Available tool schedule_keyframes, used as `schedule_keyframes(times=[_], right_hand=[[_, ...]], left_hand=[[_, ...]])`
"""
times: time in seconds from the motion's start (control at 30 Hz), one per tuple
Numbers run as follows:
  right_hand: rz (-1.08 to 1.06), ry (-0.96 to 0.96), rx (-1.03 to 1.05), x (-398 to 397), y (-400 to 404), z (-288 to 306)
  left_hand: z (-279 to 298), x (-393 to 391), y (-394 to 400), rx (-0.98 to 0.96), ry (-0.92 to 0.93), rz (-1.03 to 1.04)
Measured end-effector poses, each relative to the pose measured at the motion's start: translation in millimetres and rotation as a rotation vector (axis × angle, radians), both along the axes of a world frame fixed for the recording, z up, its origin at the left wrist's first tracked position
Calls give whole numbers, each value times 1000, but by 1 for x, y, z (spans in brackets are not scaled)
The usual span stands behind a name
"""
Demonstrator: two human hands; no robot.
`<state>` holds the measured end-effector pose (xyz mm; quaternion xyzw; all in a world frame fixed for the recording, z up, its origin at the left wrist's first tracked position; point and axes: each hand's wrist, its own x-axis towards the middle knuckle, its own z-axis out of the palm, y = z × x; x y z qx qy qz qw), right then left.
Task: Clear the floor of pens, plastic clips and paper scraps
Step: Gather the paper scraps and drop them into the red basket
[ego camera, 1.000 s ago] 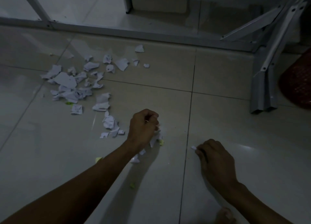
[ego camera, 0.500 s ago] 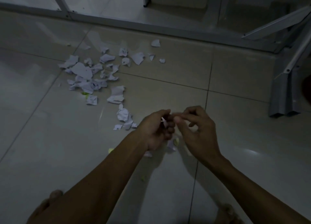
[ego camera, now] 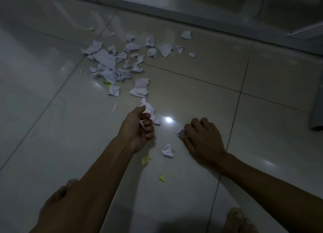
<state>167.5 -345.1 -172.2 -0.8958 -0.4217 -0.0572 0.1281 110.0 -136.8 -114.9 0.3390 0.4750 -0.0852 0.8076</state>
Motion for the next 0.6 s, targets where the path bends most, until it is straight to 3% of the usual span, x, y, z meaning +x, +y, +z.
schedule_keyframes(times=[0.2,0.37,0.4,0.47,0.53,0.6], right_hand=[[89,-102,83,6,-3,-18],[-90,184,405,16,10,2],[-100,223,443,15,14,6],[-101,256,323,13,21,10],[-95,252,61,11,27,5],[-93,161,-62,8,27,-3]], left_hand=[[-1,-13,8,11,0,73],[1,-29,6,80,49,115],[1,-32,4,159,73,86],[0,-40,0,453,139,-16],[-5,-52,-5,892,148,-153],[-12,-66,-11,1311,162,-428]])
